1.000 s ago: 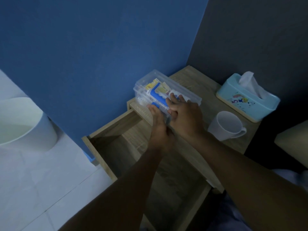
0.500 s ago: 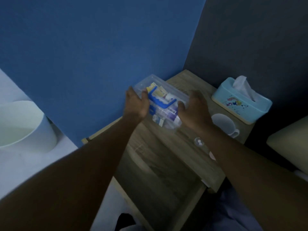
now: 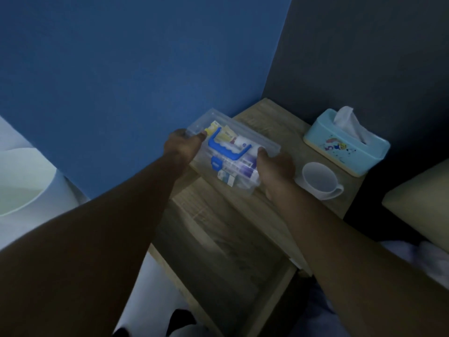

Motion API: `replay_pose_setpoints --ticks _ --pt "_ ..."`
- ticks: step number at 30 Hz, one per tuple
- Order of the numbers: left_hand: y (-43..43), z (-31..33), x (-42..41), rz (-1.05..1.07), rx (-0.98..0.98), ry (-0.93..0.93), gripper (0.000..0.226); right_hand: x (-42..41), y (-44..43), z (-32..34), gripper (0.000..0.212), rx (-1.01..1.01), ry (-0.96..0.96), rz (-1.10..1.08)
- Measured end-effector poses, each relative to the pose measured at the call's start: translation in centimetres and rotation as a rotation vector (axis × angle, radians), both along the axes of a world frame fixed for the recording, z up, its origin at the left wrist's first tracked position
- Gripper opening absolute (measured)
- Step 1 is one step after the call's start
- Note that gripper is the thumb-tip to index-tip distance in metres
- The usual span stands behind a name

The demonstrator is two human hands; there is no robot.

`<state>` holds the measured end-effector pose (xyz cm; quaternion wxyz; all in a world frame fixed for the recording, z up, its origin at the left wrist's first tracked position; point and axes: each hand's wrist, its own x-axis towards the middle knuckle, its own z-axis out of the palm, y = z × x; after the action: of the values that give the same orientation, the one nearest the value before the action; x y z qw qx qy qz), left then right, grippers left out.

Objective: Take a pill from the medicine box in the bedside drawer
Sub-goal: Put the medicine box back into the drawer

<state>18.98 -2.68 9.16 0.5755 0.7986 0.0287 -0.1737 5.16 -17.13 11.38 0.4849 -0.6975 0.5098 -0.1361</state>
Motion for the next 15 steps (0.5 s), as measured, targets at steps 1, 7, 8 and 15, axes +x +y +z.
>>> replay_pose_setpoints --ticks 1,7,8,15 --pt "0.4 0.1 -0.4 0.006 -0.001 0.0 0.048 -0.6 0.1 0.1 0.054 0.057 -0.041 -0.027" --pt "3.1 1.6 -3.8 0.091 0.185 -0.093 0.06 -4.4 2.9 1.5 0.057 0.195 -0.191 -0.13" --pt "3.6 2.0 -4.4 0.094 0.228 -0.111 0.061 -5.2 3.8 1.7 0.057 0.192 -0.21 -0.129" --pt "7.4 2.2 -8.3 0.022 0.398 -0.172 0.067 -11.6 9.9 1.7 0.051 0.188 -0.235 -0.143"
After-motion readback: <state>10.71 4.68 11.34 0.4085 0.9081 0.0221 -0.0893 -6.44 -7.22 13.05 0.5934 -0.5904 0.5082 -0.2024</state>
